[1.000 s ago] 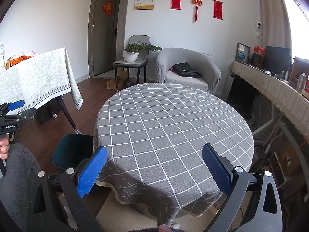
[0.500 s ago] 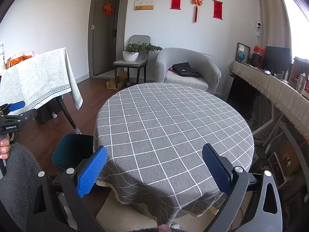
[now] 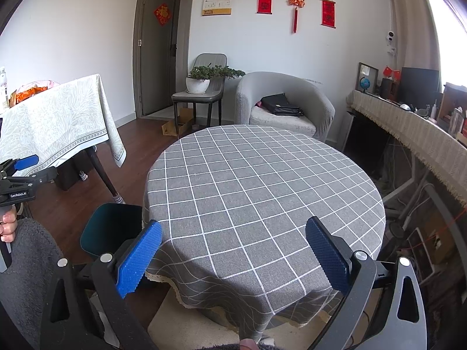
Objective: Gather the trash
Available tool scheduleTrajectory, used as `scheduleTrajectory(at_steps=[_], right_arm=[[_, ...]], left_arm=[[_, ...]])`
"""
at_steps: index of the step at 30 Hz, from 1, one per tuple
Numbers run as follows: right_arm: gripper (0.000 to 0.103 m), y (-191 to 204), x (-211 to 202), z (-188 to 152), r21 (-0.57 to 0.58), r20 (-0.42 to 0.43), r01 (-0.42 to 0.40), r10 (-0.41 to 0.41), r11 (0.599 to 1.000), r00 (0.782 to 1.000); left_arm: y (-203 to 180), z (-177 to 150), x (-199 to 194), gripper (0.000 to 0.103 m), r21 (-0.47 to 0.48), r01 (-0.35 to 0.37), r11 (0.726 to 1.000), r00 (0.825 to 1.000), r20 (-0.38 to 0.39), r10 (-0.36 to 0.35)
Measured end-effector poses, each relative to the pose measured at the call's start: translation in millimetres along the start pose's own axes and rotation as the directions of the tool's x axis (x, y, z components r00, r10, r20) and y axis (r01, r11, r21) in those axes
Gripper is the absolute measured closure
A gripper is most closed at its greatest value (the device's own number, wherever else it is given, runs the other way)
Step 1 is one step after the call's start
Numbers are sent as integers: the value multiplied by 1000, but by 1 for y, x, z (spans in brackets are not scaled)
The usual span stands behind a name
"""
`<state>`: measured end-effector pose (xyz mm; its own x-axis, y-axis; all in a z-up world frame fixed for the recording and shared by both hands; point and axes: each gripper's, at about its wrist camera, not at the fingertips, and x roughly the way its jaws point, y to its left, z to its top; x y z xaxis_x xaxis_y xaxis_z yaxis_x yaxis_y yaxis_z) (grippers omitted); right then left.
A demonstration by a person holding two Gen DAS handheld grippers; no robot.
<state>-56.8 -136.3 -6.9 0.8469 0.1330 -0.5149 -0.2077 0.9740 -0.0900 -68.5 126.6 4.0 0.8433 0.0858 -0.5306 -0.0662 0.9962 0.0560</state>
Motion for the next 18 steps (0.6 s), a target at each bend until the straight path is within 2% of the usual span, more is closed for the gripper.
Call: scheduleTrajectory(at_steps=[18], right_arm=[[3, 2, 2, 1, -2, -11, -6, 6, 1000, 1000]], left_arm=[[-1, -1, 1, 5, -1, 0, 1000, 1000, -3, 0]])
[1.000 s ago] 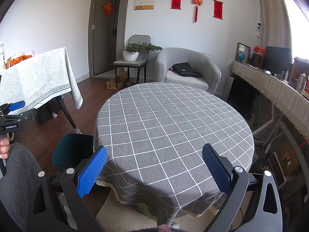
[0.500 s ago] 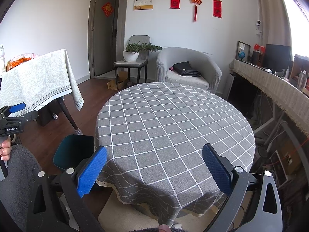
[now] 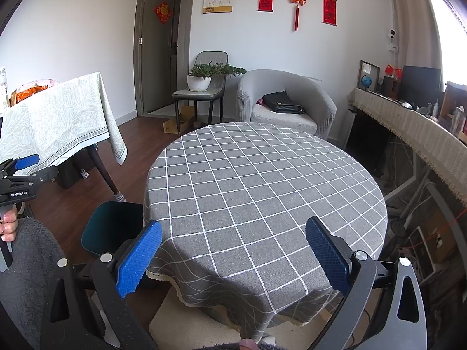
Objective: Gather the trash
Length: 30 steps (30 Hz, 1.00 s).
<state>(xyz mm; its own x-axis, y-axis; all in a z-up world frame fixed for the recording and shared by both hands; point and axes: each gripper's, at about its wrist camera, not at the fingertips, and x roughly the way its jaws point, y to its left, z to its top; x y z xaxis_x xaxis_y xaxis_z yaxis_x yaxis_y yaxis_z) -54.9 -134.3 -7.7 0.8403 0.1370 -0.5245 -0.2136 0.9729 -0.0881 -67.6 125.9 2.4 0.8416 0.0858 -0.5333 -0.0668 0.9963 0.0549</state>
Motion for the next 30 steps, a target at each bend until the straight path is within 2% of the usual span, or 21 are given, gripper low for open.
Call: scheduleTrajectory(at_steps=[30], right_arm=[[3, 0, 3, -1, -17, -9, -1, 1, 1000, 1000]], left_arm=[[-2, -2, 0, 4, -2, 0, 1000, 1000, -1, 0]])
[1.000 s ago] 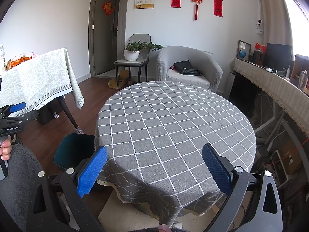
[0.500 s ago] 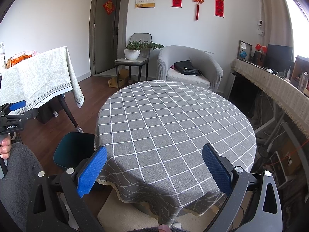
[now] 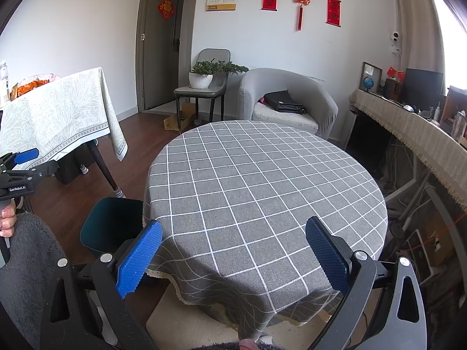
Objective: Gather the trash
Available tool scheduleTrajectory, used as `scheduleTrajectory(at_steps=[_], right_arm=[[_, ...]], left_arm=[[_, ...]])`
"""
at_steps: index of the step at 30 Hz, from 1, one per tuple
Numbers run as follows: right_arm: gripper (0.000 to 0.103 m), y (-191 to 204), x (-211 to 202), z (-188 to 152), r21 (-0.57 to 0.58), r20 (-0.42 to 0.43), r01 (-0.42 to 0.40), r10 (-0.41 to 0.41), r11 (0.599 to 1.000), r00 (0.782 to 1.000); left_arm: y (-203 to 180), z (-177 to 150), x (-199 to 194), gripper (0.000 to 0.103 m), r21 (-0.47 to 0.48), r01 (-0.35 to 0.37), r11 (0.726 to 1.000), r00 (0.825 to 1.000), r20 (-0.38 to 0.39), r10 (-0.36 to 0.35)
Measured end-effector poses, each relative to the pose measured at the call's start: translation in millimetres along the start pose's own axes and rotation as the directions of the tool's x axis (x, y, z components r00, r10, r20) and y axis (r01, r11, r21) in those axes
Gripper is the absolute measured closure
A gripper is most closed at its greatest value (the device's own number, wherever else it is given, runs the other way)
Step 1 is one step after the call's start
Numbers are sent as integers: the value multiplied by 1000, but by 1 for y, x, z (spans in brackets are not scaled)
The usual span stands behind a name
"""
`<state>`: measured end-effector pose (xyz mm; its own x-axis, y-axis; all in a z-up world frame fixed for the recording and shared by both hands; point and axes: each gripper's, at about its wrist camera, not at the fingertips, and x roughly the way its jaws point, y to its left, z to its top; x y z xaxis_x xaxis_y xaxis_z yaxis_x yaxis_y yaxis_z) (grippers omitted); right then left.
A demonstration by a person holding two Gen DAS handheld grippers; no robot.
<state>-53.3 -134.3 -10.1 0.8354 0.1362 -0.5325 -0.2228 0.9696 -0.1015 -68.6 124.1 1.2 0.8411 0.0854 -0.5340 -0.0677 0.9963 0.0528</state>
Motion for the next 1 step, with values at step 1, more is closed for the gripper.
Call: scheduleTrajectory(at_steps=[1], right_arm=[[3, 0, 0, 0, 0, 0, 0, 0, 1000, 1000]], left_arm=[[0, 0, 0, 4, 1, -1, 1000, 1000, 0, 1]])
